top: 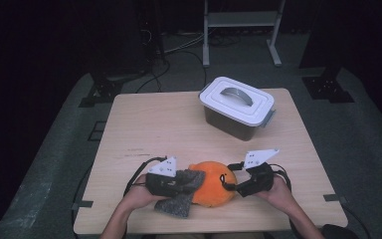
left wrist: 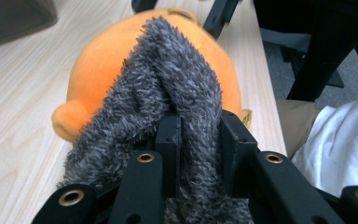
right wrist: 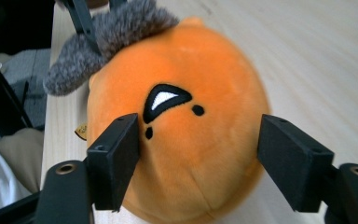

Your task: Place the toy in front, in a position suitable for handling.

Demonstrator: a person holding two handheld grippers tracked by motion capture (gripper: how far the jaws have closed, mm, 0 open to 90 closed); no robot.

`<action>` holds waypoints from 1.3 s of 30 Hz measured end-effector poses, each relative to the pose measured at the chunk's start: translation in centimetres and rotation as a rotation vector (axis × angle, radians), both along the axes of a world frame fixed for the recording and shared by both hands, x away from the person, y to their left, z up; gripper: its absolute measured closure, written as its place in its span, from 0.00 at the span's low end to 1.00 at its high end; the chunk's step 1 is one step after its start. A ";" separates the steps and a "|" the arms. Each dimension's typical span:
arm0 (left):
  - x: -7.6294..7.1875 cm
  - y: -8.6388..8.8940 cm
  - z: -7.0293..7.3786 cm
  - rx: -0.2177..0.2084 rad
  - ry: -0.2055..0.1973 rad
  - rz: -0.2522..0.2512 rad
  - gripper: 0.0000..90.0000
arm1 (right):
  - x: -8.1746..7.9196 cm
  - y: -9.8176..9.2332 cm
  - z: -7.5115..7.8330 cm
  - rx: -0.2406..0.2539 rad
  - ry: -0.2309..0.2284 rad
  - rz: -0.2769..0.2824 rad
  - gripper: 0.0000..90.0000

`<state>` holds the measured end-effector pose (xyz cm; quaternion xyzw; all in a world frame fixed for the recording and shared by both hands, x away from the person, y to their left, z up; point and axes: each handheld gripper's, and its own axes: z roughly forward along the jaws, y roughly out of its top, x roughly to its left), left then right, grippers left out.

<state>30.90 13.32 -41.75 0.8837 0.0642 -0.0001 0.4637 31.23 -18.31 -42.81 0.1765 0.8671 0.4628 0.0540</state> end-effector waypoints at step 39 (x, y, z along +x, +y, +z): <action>1.0 0.7 0.5 0.104 -0.061 0.129 0.85 | -1.1 0.9 0.8 -0.021 -0.069 0.086 0.36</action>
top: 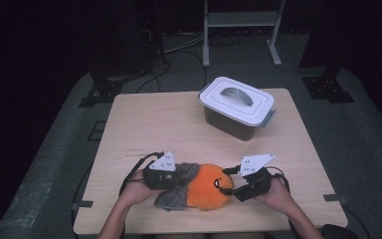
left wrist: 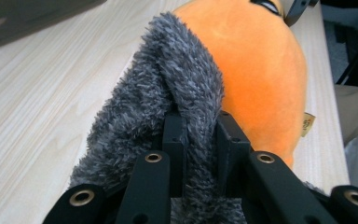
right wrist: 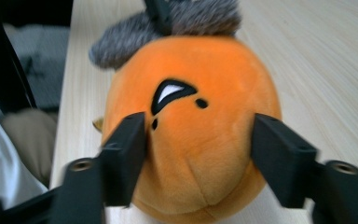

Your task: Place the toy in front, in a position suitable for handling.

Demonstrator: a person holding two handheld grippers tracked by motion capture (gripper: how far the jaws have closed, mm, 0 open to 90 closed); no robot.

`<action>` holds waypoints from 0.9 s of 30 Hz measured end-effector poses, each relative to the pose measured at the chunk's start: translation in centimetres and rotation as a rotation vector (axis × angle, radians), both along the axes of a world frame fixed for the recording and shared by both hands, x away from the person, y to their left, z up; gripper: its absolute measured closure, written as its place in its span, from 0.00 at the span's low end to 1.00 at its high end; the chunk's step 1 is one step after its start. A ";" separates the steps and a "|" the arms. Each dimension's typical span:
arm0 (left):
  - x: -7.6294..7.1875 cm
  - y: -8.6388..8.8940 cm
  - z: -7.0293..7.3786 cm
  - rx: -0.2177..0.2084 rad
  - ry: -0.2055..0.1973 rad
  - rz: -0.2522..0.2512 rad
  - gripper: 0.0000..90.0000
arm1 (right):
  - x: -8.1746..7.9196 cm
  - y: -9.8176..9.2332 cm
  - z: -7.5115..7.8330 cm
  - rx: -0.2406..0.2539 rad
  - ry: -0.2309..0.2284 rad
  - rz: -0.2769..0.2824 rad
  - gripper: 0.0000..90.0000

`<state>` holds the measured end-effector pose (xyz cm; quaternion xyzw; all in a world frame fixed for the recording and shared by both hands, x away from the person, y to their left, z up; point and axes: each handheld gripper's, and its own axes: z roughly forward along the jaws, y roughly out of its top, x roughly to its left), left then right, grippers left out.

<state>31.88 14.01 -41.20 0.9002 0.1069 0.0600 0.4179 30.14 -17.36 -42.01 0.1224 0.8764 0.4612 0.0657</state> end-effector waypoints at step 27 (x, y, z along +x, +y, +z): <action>-0.2 -0.1 0.6 0.027 0.000 0.010 0.86 | -0.5 0.5 0.5 0.020 -0.022 -0.005 0.36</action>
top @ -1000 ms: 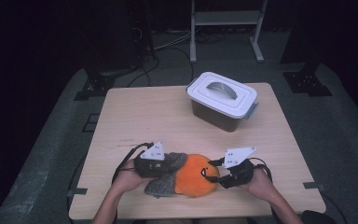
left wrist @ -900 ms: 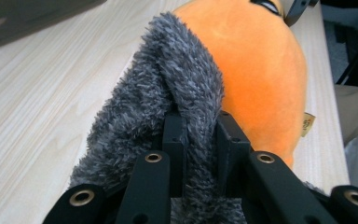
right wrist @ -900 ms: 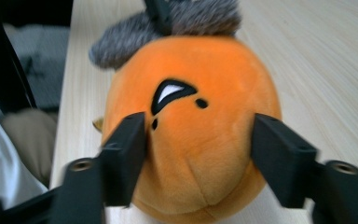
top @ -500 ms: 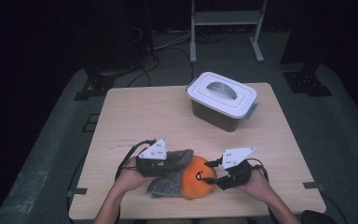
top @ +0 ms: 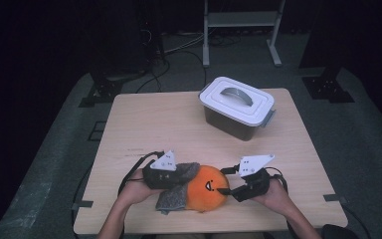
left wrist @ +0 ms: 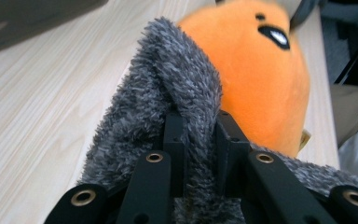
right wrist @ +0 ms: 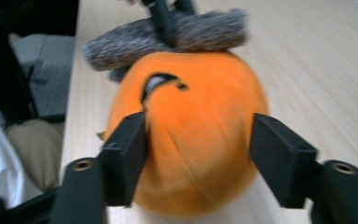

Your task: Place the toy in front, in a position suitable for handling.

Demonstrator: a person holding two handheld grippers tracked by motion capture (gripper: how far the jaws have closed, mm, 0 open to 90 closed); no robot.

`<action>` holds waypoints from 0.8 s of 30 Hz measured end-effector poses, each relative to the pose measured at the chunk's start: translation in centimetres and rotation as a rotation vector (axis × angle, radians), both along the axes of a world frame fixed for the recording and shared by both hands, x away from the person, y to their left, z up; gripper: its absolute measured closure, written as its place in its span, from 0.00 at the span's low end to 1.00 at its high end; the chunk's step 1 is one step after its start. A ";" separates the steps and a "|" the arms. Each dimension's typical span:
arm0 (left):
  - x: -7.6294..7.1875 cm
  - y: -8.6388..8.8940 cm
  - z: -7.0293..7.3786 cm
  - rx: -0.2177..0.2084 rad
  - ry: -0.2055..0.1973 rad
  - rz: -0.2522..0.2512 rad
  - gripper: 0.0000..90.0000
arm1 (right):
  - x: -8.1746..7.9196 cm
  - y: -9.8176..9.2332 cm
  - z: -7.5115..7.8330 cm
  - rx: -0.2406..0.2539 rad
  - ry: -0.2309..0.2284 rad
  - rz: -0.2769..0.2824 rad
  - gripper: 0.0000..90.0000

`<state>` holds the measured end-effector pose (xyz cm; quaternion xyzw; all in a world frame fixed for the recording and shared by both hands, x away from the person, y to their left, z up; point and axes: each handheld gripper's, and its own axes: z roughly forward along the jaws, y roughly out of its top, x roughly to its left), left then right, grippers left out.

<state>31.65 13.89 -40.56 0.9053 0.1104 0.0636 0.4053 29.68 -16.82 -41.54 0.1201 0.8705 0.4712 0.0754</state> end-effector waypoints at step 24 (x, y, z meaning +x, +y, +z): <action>0.5 0.8 -0.1 -0.036 0.043 -0.003 0.86 | -0.5 0.6 -0.1 -0.061 -0.050 0.019 0.59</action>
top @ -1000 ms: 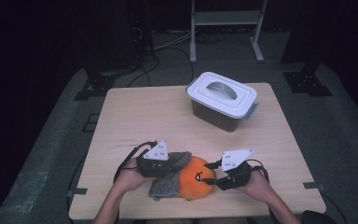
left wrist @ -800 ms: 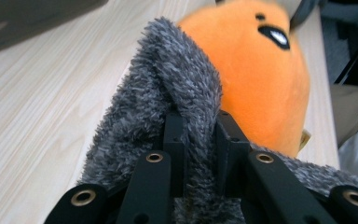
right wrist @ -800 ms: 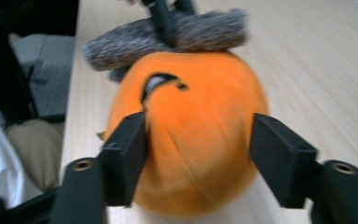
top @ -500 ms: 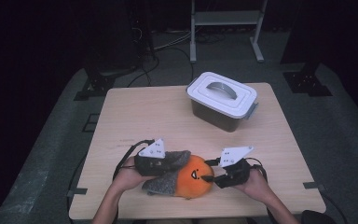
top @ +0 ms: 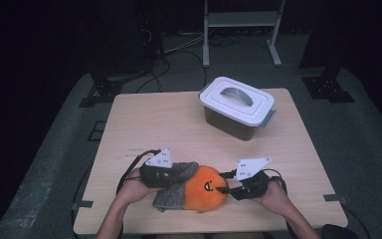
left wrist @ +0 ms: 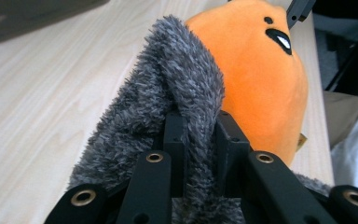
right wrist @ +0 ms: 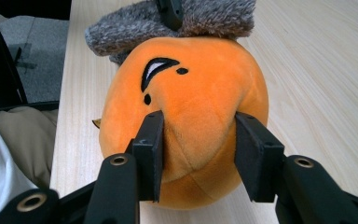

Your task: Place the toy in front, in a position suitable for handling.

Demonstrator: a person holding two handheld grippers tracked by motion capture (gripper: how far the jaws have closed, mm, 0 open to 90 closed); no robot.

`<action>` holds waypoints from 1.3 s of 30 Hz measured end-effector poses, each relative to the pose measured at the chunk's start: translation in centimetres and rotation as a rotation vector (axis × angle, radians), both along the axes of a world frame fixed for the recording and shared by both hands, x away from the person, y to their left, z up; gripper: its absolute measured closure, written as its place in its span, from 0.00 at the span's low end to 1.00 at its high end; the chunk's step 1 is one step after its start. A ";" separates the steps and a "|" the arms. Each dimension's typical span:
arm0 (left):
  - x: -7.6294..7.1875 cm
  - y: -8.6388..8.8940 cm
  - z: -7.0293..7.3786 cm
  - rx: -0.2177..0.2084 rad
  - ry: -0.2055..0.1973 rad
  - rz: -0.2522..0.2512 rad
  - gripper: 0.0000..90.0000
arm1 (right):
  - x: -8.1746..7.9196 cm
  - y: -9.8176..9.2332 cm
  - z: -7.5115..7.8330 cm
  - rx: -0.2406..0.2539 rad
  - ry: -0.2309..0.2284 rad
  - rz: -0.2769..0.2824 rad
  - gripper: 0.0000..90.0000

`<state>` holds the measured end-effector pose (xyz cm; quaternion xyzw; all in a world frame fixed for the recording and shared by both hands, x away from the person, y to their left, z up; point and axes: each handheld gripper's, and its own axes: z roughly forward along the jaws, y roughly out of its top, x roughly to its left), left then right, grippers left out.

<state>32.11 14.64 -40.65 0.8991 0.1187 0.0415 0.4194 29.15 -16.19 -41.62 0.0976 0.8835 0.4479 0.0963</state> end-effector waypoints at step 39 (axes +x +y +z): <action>-0.7 -0.7 1.1 -0.081 -0.034 -0.021 0.86 | -0.7 -0.2 0.5 0.008 -0.016 0.007 0.63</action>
